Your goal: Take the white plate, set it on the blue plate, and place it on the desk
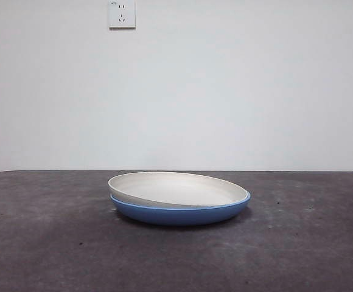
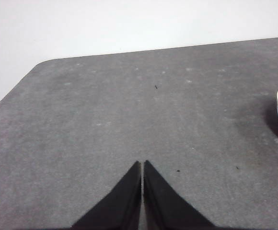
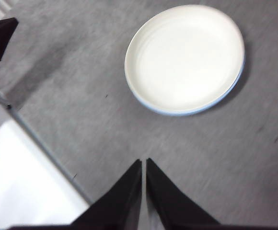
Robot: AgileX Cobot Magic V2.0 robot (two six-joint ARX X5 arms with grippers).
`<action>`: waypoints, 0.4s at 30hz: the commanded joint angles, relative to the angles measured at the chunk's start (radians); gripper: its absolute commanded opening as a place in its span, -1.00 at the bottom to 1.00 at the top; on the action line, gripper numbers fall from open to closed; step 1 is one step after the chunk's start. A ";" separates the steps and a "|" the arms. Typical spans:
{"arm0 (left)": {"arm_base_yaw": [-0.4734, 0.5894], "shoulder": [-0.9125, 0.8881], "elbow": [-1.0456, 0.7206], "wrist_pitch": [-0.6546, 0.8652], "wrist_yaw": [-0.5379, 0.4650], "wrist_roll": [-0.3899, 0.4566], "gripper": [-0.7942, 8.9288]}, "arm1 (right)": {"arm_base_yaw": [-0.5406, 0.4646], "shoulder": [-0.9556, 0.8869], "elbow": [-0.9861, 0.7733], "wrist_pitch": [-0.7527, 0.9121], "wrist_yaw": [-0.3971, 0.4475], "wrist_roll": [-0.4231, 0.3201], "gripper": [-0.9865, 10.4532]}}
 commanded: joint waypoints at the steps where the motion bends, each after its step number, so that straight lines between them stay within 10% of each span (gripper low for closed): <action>1: 0.002 -0.001 -0.021 -0.008 -0.002 -0.008 -0.82 | -0.045 -0.033 0.016 0.064 0.015 -0.066 -0.81; 12: 0.002 -0.001 -0.021 -0.008 -0.002 -0.008 -0.82 | -0.380 -0.338 -0.204 0.422 0.015 -0.127 -0.81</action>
